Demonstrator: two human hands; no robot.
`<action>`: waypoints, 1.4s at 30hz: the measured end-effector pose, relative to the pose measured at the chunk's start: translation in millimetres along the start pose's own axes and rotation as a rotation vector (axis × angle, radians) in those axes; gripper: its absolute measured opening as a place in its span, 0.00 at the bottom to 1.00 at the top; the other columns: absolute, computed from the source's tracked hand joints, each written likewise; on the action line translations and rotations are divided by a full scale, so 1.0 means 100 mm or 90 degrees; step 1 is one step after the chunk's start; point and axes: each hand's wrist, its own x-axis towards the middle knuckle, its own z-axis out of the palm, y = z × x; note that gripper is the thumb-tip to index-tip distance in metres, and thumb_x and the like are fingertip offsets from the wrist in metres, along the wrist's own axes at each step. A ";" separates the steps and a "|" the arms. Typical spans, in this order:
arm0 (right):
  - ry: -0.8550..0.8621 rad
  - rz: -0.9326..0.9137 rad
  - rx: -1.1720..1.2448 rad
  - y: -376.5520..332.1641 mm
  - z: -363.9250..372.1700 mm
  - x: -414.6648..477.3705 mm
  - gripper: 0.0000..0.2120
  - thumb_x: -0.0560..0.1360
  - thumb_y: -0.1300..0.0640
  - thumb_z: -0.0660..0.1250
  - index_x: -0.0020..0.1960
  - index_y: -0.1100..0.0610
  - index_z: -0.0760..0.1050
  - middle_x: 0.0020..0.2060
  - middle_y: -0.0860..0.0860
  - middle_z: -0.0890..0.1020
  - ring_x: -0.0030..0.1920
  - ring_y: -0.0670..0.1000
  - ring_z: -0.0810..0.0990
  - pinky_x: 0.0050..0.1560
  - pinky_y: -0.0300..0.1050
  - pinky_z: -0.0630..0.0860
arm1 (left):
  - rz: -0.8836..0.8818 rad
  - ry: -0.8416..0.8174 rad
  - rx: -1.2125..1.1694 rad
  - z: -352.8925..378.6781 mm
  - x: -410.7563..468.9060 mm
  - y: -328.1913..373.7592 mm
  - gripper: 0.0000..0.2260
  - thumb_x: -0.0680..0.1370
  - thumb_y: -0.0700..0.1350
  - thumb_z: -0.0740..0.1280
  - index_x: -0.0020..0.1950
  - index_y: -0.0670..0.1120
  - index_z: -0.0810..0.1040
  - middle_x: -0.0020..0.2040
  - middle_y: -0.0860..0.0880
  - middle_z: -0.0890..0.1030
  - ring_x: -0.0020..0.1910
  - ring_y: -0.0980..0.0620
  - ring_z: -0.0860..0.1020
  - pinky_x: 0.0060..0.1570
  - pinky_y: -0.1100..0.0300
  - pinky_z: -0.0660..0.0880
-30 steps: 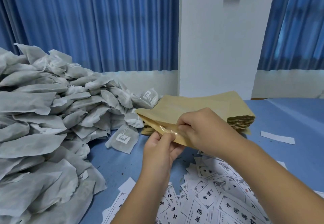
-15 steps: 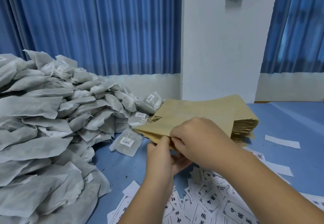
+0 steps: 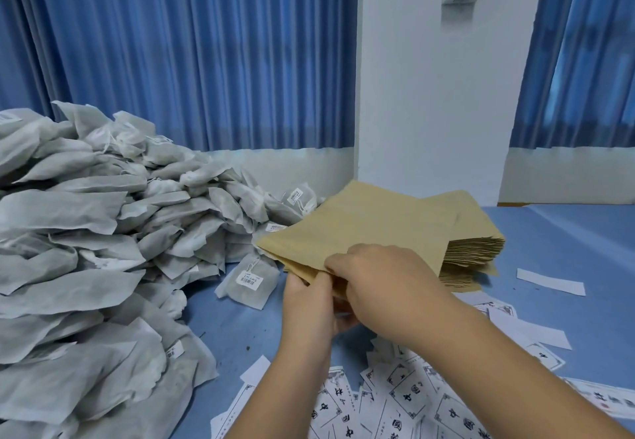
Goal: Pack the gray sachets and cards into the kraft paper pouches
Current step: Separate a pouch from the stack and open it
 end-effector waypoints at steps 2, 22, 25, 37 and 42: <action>0.010 -0.007 -0.010 -0.01 0.01 0.01 0.07 0.71 0.61 0.59 0.42 0.50 0.63 0.32 0.47 0.60 0.31 0.53 0.61 0.27 0.45 0.52 | -0.023 -0.004 0.039 0.03 -0.03 0.01 0.07 0.76 0.36 0.59 0.42 0.44 0.75 0.28 0.48 0.78 0.23 0.53 0.76 0.25 0.61 0.73; 0.114 0.116 0.115 0.10 -0.20 -0.02 0.15 0.74 0.60 0.56 0.54 0.53 0.79 0.46 0.50 0.75 0.46 0.56 0.76 0.46 0.48 0.75 | -0.087 0.033 0.066 -0.14 0.04 0.09 0.10 0.73 0.30 0.65 0.51 0.40 0.75 0.31 0.42 0.79 0.23 0.47 0.77 0.24 0.61 0.74; 0.084 0.042 0.091 0.00 -0.23 -0.03 0.11 0.74 0.59 0.56 0.50 0.53 0.76 0.41 0.49 0.71 0.44 0.57 0.76 0.43 0.48 0.74 | -0.171 0.032 -0.031 -0.16 0.04 0.16 0.07 0.74 0.37 0.68 0.51 0.44 0.77 0.31 0.46 0.82 0.25 0.50 0.80 0.27 0.60 0.76; 0.053 -0.046 0.024 -0.40 -0.28 -0.03 0.10 0.72 0.63 0.61 0.39 0.52 0.61 0.33 0.47 0.57 0.27 0.49 0.57 0.27 0.45 0.49 | -0.003 0.133 0.270 -0.24 0.06 0.22 0.10 0.72 0.37 0.60 0.32 0.45 0.66 0.16 0.55 0.65 0.17 0.57 0.63 0.21 0.66 0.60; 0.126 0.066 0.113 -0.20 -0.36 -0.07 0.11 0.75 0.59 0.55 0.50 0.54 0.76 0.39 0.48 0.68 0.39 0.55 0.73 0.39 0.48 0.71 | -0.130 0.163 0.076 -0.34 0.08 0.15 0.05 0.72 0.37 0.65 0.43 0.46 0.75 0.31 0.47 0.75 0.29 0.50 0.72 0.23 0.64 0.68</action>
